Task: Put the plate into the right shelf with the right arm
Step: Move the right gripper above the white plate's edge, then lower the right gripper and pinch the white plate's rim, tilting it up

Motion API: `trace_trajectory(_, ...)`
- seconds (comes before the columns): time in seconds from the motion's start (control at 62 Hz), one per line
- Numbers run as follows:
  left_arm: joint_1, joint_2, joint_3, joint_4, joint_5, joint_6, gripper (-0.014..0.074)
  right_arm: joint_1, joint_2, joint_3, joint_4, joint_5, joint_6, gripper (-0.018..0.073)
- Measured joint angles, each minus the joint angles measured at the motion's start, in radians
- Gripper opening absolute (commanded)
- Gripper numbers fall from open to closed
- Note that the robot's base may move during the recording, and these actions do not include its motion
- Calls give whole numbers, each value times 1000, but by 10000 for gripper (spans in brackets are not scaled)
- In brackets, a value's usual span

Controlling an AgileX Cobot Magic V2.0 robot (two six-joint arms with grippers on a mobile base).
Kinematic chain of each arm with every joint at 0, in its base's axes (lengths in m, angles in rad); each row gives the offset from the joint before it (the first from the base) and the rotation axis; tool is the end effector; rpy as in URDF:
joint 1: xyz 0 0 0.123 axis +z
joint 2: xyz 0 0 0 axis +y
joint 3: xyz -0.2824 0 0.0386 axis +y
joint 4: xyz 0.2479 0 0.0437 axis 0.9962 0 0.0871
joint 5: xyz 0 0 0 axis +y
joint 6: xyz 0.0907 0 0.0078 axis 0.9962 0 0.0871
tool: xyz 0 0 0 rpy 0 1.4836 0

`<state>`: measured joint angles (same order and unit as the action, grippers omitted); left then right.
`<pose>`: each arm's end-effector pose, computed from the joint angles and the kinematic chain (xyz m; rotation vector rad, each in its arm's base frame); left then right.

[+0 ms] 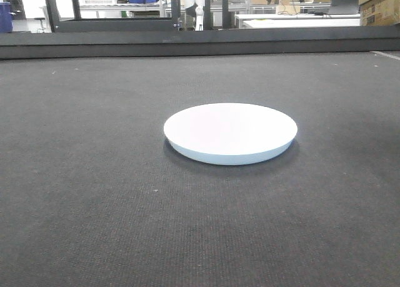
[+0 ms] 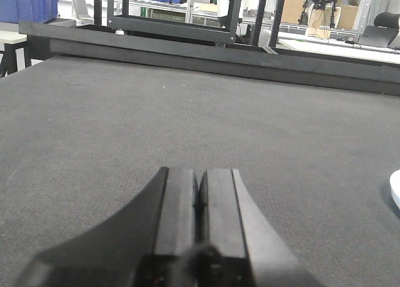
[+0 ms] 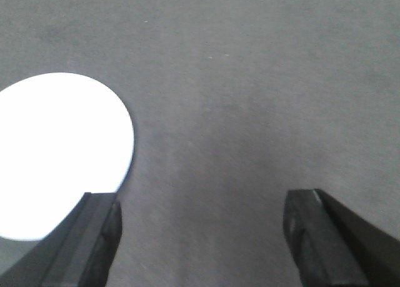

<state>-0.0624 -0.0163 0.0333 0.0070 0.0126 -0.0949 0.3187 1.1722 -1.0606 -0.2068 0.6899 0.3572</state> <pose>0.0564 -0.0035 0.2016 -0.0194 1.5143 -0.1204 0.2373 0.0657 0.3556 -0.0695 2.2692 0.1237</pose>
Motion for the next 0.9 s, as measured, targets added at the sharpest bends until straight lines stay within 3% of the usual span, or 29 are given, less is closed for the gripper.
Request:
trace_trajectory(0.161, 0, 0, 0, 0, 0, 0, -47, 96, 183, -131, -72, 44, 116, 624)
trace_trajectory(0.322, 0, 0, 0, 0, 0, 0, -47, 148, 338, -188, -86, 34, 143, 624)
trace_trajectory(0.757, 0, 0, 0, 0, 0, 0, -47, 150, 583, -195, -91, -84, 149, 620)
trace_trajectory(0.902, 0, 0, 0, 0, 0, 0, -47, 138, 629, -195, -94, -128, 149, 510)
